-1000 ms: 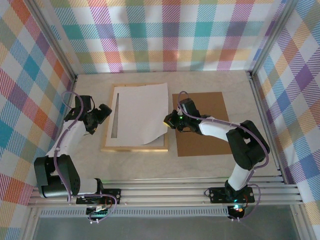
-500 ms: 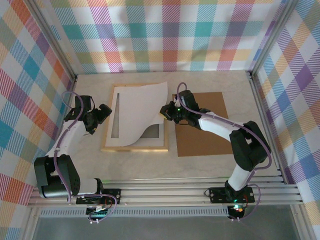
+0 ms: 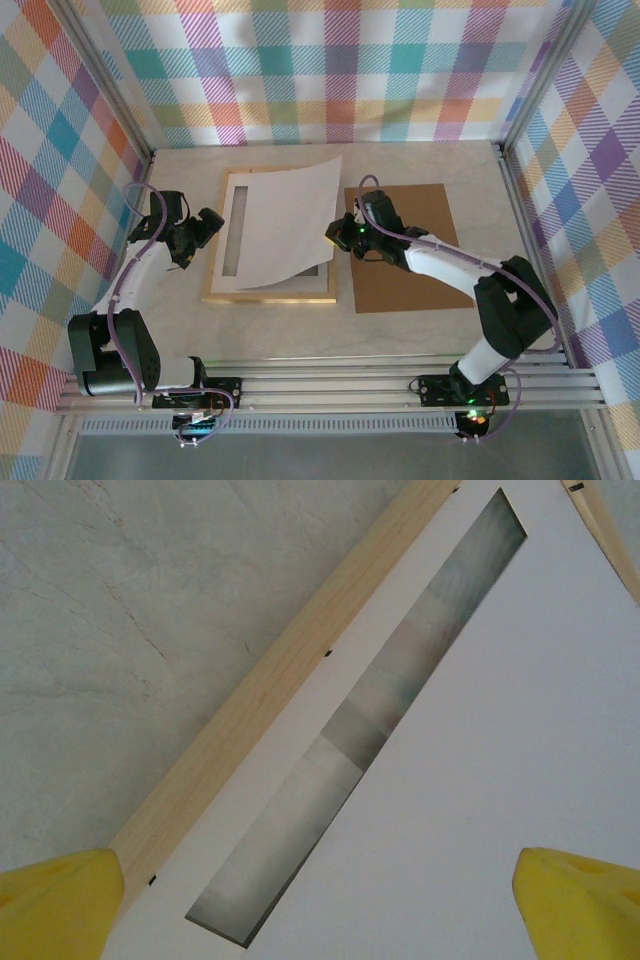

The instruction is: Put the photo into the frame

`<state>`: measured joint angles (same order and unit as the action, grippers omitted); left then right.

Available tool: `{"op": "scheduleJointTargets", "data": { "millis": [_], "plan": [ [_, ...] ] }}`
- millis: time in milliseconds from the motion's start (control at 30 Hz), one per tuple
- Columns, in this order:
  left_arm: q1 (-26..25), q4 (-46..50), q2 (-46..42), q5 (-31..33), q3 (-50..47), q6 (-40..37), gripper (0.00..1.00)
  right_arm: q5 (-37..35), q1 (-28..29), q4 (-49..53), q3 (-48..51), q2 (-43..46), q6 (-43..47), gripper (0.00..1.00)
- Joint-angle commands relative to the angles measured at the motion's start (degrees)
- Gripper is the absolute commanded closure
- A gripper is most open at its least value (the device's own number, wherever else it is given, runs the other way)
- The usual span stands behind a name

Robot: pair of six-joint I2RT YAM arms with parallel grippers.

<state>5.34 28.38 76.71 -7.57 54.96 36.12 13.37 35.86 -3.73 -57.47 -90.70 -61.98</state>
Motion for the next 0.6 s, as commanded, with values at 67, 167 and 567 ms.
{"op": "scheduleJointTargets", "data": {
  "millis": [67, 167, 567],
  "plan": [
    [0.70, 0.14, -0.33, -1.12, 0.76, -0.97, 0.00, -0.69, 0.61, -1.52, 1.51, -1.88, 0.89, 1.00],
    [0.70, 0.53, -0.50, -1.00, 1.07, -1.26, 0.00, 0.36, 0.92, -5.08, 1.93, -4.54, -1.55, 1.00],
    [0.72, 0.21, -0.01, -1.37, 1.05, -1.30, 0.00, 3.70, 1.14, -10.33, -1.21, -10.41, -4.04, 1.00]
  ]
}}
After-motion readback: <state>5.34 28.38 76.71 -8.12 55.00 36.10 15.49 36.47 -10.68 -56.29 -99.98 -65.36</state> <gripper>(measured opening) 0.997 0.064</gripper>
